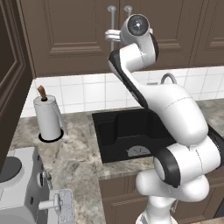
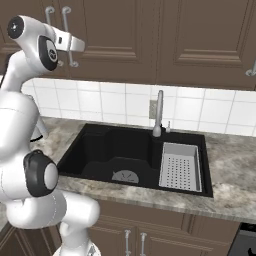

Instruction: Open the cabinet, pick the kettle from the cabinet, and place it in the sink.

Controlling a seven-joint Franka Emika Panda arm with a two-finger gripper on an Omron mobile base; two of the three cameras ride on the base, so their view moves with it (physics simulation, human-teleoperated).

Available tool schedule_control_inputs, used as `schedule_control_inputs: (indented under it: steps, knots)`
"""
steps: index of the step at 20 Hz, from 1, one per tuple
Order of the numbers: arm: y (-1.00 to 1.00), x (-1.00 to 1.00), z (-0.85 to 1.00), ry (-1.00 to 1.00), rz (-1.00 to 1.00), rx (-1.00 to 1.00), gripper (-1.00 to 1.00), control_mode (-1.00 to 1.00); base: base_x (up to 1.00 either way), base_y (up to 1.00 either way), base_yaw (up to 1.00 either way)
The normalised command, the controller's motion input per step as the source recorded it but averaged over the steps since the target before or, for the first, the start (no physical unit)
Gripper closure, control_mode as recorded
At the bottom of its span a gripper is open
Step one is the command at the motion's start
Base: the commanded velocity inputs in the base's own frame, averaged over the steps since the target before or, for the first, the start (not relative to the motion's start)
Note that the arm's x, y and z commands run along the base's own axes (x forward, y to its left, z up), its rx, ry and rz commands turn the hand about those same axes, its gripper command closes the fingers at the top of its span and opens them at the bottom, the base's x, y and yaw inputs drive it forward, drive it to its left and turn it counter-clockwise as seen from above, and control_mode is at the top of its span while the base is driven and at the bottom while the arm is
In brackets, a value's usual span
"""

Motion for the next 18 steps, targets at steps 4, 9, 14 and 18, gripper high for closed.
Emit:
schedule_control_inputs:
  steps: [4, 9, 14, 18]
  knots:
    - [0.04, -0.25, -0.01, 0.00, 0.01, 0.09, 1.00, -1.00, 0.00, 0.00, 0.00]
    - [0.01, -0.38, -0.03, 0.00, 0.06, 0.09, 1.00, -1.00, 0.00, 0.00, 0.00]
    - [0.00, -0.43, -0.01, 0.00, 0.07, 0.07, 1.00, -1.00, 0.00, 0.00, 0.00]
    - [0.00, -0.48, 0.00, -0.01, 0.11, 0.05, 1.00, -1.00, 0.00, 0.00, 0.00]
